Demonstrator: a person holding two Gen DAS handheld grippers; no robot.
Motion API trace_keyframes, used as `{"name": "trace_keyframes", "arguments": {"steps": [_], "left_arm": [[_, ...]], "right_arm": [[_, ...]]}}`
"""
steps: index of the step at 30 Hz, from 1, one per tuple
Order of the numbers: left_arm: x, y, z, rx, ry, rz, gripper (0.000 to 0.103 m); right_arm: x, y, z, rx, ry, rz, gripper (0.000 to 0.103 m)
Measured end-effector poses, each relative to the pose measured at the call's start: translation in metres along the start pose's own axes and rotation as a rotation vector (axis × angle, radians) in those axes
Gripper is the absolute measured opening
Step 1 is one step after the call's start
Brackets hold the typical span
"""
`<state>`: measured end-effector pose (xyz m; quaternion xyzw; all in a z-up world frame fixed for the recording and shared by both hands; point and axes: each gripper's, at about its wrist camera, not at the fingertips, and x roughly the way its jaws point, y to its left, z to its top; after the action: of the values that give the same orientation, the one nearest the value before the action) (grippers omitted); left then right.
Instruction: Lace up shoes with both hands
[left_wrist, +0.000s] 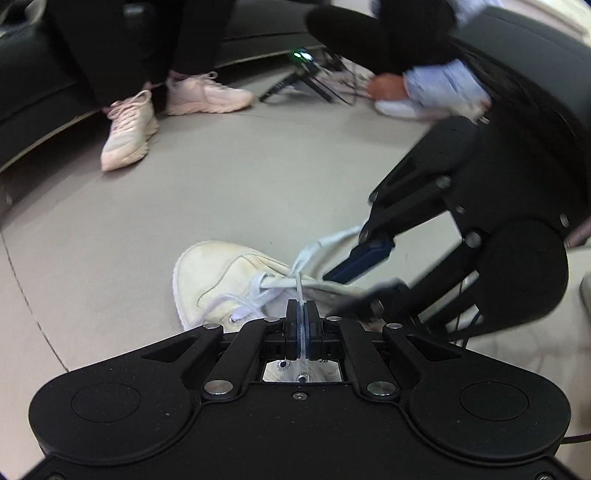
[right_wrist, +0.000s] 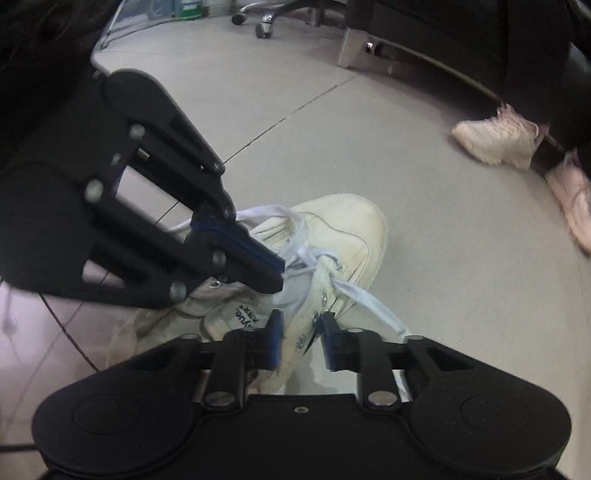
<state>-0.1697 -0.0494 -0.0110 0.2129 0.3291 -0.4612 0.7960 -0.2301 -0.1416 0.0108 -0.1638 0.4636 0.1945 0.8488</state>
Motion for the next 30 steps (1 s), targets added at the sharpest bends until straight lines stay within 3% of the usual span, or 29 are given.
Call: {"name": "trace_keyframes", "arguments": {"steps": [4,12,16,21,30], "left_arm": [[0.012,0.004,-0.015,0.026,0.039,-0.025,0.002],[0.015,0.017,-0.017,0.003,0.035,-0.056,0.004],[0.016,0.017,-0.018,0.041,0.024,-0.080,0.004],[0.012,0.016,-0.020,0.072,0.023,-0.113,0.004],[0.023,0.027,-0.024,0.017,0.033,-0.143,0.003]], "right_arm": [[-0.004,-0.032,-0.006,0.306,-0.016,0.080,0.008],[0.004,-0.081,-0.035,0.832,-0.003,0.277,0.007],[0.006,-0.087,-0.044,0.932,0.000,0.323,0.007],[0.001,-0.069,-0.026,0.744,-0.022,0.254,0.007],[-0.012,-0.051,-0.008,0.403,-0.050,0.109,0.007]]}}
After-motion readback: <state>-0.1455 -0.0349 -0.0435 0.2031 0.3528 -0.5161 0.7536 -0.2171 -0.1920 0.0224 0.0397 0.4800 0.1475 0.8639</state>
